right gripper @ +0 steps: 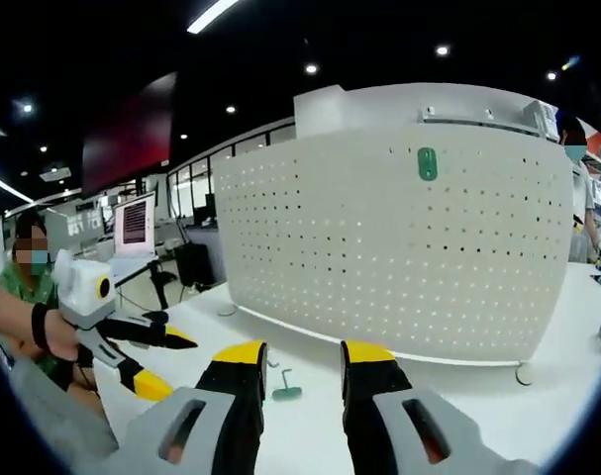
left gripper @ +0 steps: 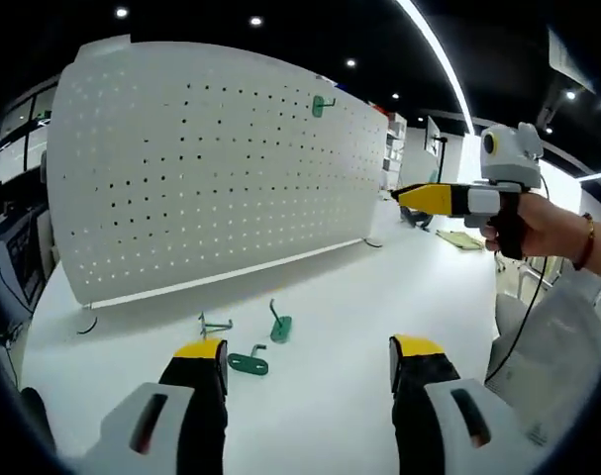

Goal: Insert the hook assembly into the mounting plate slot until the hook locks in place.

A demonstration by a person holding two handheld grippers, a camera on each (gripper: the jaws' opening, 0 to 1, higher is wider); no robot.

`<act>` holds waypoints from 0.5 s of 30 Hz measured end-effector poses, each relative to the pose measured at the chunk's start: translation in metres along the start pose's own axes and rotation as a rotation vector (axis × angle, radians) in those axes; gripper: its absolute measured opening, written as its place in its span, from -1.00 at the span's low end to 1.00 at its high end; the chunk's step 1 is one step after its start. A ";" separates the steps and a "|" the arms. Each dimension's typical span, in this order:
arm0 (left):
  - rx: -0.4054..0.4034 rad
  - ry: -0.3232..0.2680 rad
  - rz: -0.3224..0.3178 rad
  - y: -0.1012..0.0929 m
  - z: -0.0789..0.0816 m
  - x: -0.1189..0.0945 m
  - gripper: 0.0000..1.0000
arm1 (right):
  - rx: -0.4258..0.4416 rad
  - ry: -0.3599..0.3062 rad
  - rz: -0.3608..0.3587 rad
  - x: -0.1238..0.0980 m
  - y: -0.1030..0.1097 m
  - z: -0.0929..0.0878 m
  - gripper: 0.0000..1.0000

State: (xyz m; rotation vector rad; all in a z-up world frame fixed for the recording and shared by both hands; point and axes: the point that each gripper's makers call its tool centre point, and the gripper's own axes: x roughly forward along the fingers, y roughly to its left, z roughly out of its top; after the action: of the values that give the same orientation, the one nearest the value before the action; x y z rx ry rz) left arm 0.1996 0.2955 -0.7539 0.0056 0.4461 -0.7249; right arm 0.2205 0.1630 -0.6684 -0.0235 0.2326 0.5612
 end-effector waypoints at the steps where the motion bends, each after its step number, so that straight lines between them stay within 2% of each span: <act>1: 0.000 0.006 0.003 0.001 -0.002 0.001 0.36 | -0.001 0.004 0.003 0.000 0.001 -0.002 -0.30; 10: -0.010 0.043 0.025 0.012 -0.014 0.008 0.36 | -0.018 0.023 0.048 -0.002 0.015 -0.014 -0.20; 12: -0.013 0.048 0.029 0.015 -0.017 0.009 0.35 | -0.057 0.032 0.040 -0.004 0.017 -0.016 -0.20; 15: -0.018 0.060 0.035 0.018 -0.022 0.013 0.35 | -0.042 0.029 0.057 -0.008 0.022 -0.020 -0.20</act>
State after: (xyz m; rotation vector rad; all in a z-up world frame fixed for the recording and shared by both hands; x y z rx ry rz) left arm 0.2115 0.3041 -0.7816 0.0181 0.5091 -0.6878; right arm 0.1977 0.1761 -0.6857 -0.0662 0.2497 0.6233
